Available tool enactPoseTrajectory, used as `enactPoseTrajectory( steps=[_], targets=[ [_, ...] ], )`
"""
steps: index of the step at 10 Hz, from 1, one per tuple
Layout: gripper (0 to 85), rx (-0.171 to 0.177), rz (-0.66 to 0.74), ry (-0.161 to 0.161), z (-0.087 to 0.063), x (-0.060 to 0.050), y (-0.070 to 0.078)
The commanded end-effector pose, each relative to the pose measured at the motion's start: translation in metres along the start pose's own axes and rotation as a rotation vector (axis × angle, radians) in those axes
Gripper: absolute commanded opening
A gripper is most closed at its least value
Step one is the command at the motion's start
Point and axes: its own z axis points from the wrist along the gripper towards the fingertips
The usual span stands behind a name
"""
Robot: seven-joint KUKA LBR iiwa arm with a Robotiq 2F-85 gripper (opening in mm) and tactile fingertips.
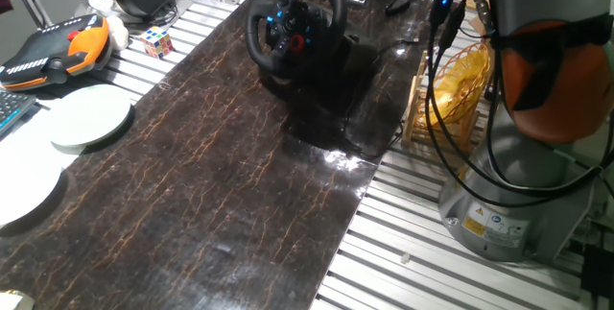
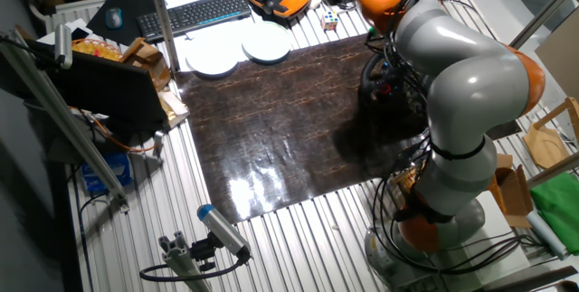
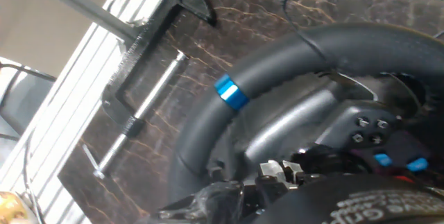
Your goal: Rotate the steering wheel 90 degrees counterclockwise
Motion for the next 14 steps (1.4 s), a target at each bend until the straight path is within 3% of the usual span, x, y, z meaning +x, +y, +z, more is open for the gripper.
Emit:
enactPoseTrajectory(
  steps=[1,4,6,14],
  targets=[
    [0.7,0.008,0.0,-0.004,0.001,-0.002,0.002],
    [6.0,0.028,0.003,-0.026,0.003,-0.001,0.003],
    [4.0,0.024,-0.001,-0.039,0.001,0.002,0.007],
    [0.7,0.032,-0.031,-0.041,0.004,0.005,0.013]
  ],
)
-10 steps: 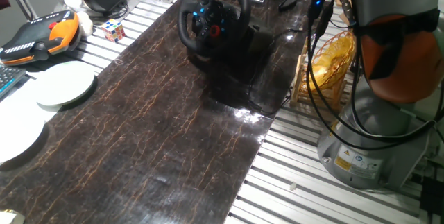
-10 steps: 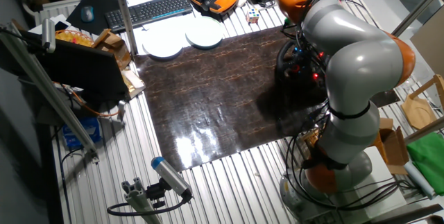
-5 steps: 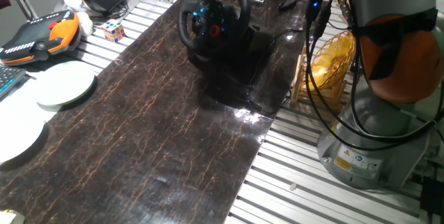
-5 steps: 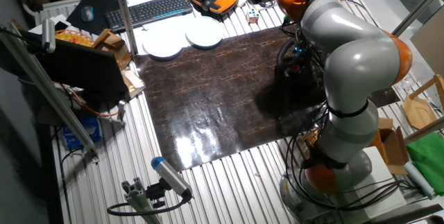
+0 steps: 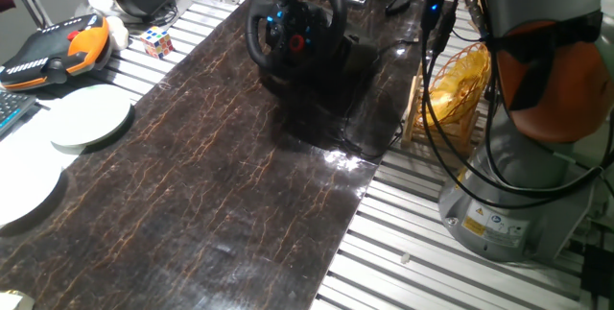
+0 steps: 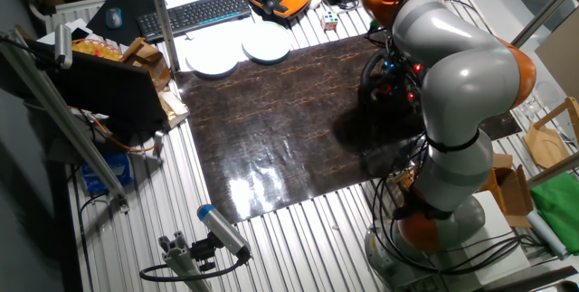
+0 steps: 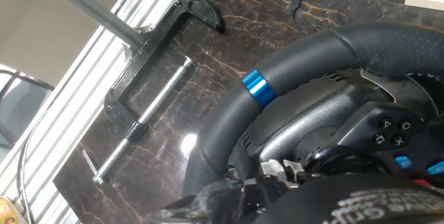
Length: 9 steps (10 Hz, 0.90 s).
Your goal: Rotate the steering wheel 90 degrees counterclockwise
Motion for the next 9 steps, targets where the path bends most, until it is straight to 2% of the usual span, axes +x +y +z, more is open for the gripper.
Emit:
enactPoseTrajectory(
  steps=[1,5,7,9],
  targets=[
    [0.7,-0.001,-0.005,0.0,-0.0002,-0.0001,0.0002],
    [0.7,0.004,-0.01,0.009,0.0002,0.0,0.0001],
    [0.7,0.015,0.006,0.028,0.0002,0.0,0.0001],
    [0.7,0.001,0.038,0.01,0.0002,0.0,0.0001]
  ],
)
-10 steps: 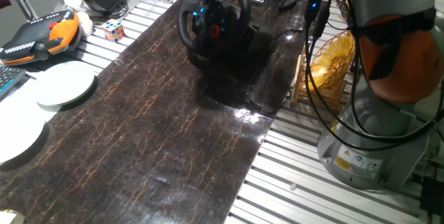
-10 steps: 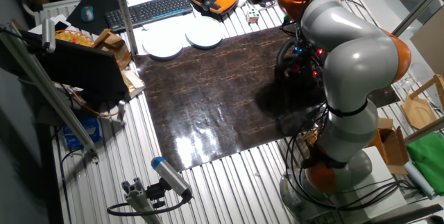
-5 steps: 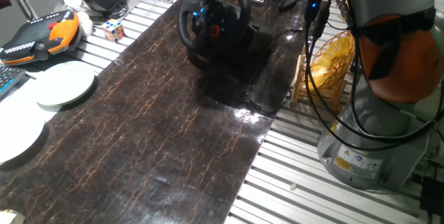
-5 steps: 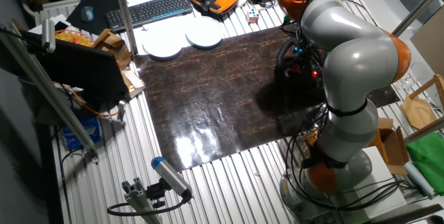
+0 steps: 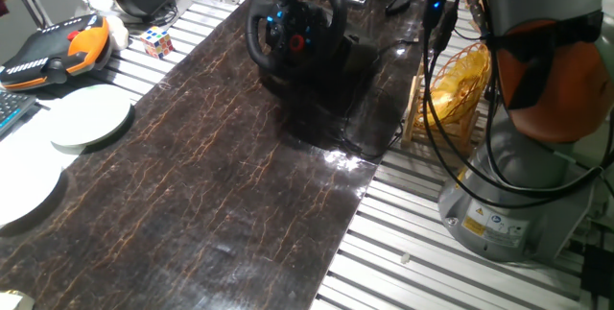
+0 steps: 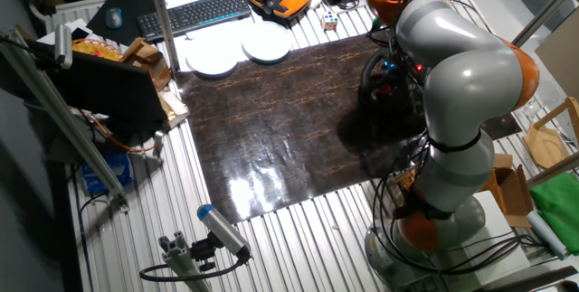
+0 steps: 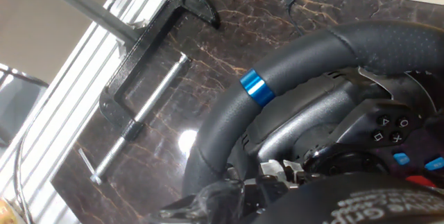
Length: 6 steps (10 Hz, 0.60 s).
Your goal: Rotate the steering wheel 90 degrees counterclockwise
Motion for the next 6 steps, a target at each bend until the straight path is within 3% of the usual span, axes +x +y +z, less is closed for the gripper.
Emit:
enactPoseTrajectory(
  steps=[1,3,6],
  targets=[
    [0.7,-0.023,0.017,-0.013,-0.0001,0.0,0.0],
    [0.7,-0.04,0.035,-0.031,-0.0001,0.0,0.0],
    [0.7,-0.025,0.031,-0.032,-0.0001,0.0,0.0]
  ],
)
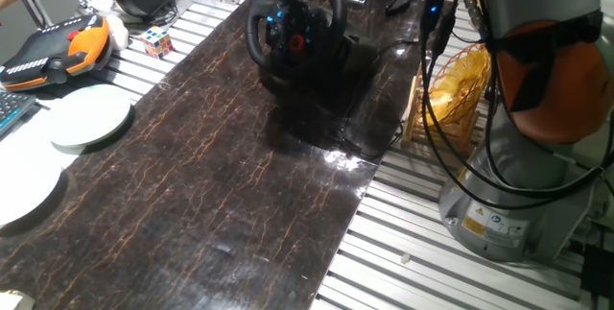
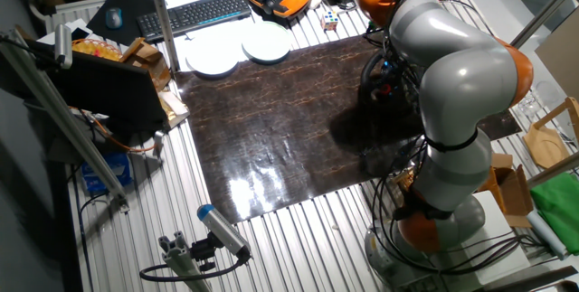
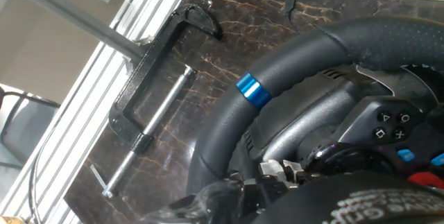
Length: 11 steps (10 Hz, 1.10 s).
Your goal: Rotate the steering wheel 90 degrees counterclockwise
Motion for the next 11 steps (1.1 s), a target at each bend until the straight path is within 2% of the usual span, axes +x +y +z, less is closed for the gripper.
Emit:
enactPoseTrajectory(
  steps=[1,5,8,9,11],
  targets=[
    [0.7,-0.002,-0.004,-0.002,0.0,0.0,0.001],
    [0.7,-0.006,-0.012,-0.004,-0.001,-0.002,0.002],
    [0.7,0.009,-0.03,0.006,0.0,-0.007,0.014],
    [0.7,-0.002,-0.028,0.006,-0.001,-0.007,0.013],
    [0.7,0.0,-0.022,0.005,0.0,-0.007,0.014]
  ],
)
